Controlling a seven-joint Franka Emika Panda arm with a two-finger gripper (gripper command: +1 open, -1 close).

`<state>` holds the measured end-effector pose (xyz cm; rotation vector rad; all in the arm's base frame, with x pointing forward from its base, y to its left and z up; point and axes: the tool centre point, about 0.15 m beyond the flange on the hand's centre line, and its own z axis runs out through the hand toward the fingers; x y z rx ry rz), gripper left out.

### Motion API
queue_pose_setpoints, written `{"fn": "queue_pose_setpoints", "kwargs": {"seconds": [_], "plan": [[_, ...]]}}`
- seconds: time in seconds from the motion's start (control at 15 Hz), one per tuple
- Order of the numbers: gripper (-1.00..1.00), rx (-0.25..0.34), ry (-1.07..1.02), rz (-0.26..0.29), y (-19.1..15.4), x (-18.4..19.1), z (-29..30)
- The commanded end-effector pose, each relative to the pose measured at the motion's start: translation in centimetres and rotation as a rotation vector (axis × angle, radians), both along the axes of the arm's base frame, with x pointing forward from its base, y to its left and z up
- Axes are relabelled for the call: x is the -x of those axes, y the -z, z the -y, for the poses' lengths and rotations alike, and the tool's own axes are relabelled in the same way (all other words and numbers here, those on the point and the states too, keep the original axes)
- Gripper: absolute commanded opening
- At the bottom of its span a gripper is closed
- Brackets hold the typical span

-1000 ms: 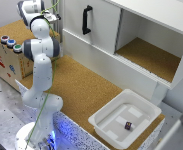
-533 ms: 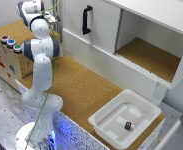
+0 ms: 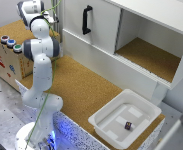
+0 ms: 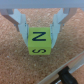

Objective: Go towards the yellow block and lift it

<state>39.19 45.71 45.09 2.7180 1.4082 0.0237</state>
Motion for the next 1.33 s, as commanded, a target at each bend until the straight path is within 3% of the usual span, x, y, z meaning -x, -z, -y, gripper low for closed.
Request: {"fn": "queue_pose_setpoints", "kwargs": {"seconds": [0.0, 0.4, 0.67, 0.93, 1.27], "plan": [[-1.0, -0.137, 0.185, 0.063, -2.4, 0.5, 6.2], [-1.0, -0.168, 0.349, 0.075, -1.3, 3.0, 15.0], [-1.0, -0.204, 0.505, 0.113, -1.4, 2.1, 20.9], [-1.0, -0.118, 0.677, 0.139, -0.8, 1.6, 28.0], [-1.0, -0.08, 0.95, 0.085, -0.6, 4.1, 35.4]]}}
